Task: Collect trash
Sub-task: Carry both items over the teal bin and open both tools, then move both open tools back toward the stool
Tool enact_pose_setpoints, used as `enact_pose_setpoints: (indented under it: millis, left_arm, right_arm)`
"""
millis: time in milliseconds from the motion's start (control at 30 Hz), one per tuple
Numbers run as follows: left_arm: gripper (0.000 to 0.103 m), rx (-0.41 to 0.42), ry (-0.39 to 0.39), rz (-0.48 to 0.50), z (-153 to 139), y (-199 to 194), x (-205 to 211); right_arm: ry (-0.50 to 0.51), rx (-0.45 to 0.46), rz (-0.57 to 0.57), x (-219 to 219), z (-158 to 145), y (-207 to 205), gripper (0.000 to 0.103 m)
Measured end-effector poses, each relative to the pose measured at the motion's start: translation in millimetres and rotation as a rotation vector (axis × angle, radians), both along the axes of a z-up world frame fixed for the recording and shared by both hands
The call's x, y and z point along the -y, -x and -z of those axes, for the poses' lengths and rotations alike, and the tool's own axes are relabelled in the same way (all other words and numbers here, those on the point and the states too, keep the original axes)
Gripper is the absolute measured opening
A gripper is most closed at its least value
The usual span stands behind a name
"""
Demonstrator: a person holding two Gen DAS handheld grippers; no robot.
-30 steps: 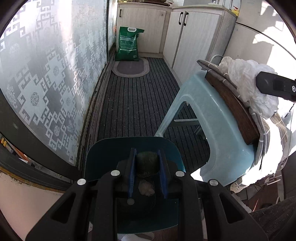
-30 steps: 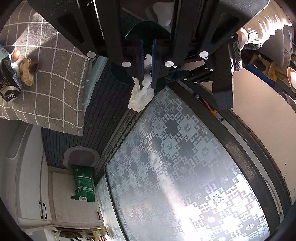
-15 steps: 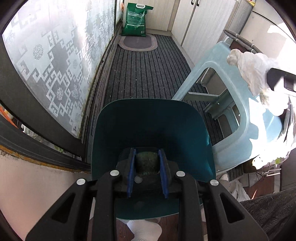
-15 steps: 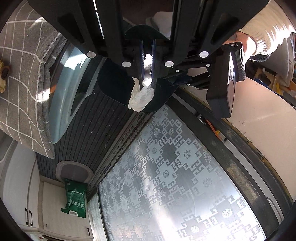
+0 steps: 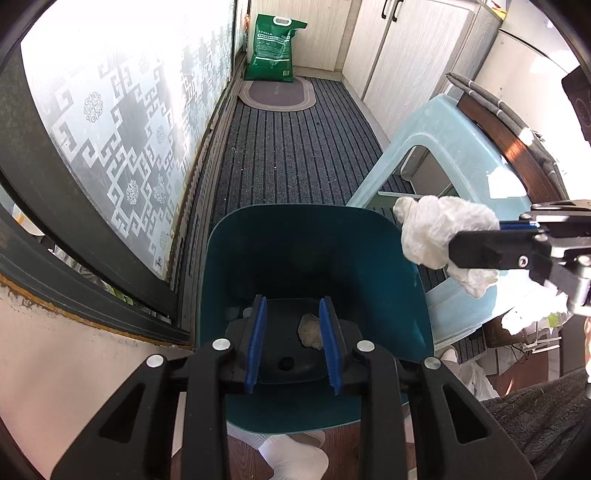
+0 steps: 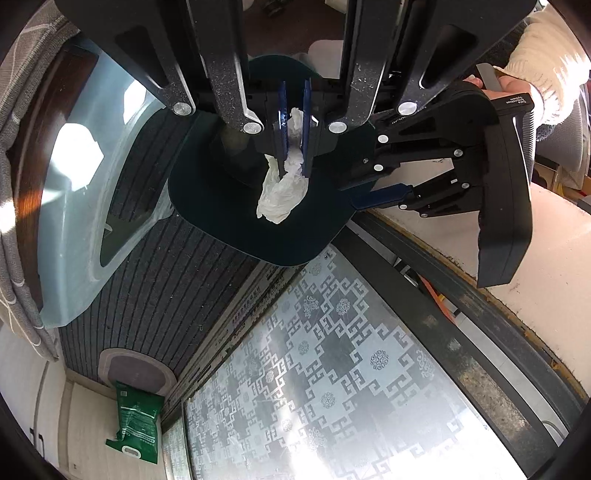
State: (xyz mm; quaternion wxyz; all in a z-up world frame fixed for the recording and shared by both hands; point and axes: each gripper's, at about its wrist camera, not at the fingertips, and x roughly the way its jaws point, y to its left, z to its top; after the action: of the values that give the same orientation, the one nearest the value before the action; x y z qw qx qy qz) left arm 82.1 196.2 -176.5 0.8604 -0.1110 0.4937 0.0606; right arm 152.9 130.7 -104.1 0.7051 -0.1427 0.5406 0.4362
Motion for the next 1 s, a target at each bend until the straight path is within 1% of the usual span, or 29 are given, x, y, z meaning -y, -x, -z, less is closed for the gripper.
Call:
enact_pose_setpoints:
  millis: [200,367,600,767,833,900,967,1000]
  left_arm:
    - [0.024,0.063,-0.008,-0.003,-23.0,8.1,0.5]
    - [0.023,0.118,-0.011,-0.016,-43.4,15.1,-2.2]
    - [0.023,0.205,0.006,-0.053,-76.1,28.8,-12.8]
    - [0.023,0.246,0.011,-0.067,-96.5,38.7,-16.7]
    - [0.023,0.261,0.014,-0.067,-103.0,40.4,-15.3]
    - [0.023,0.275,0.017,-0.067,-110.3,41.3,-13.1]
    - [0.023,0.291,0.018,-0.063,-117.0,42.8,-10.8]
    - [0.023,0.299,0.014,-0.062,-120.3,43.4,-8.9]
  right_arm:
    - [0.052,-0.02,-0.015,-6.0,19.6,2.2,0.006]
    - [0.107,-0.036,-0.035,-9.0,38.5,9.1,0.006]
    - [0.181,-0.043,-0.063,-11.5,63.5,15.1,0.007]
    - [0.22,-0.042,-0.074,-13.2,77.9,17.8,0.007]
    - [0.226,-0.046,-0.078,-13.6,80.4,19.0,0.014]
    - [0.227,-0.031,-0.081,-15.6,79.5,20.3,0.028]
    - [0.222,-0.015,-0.082,-16.7,76.1,21.4,0.034]
    - [0.213,-0.009,-0.082,-16.2,74.5,22.3,0.034]
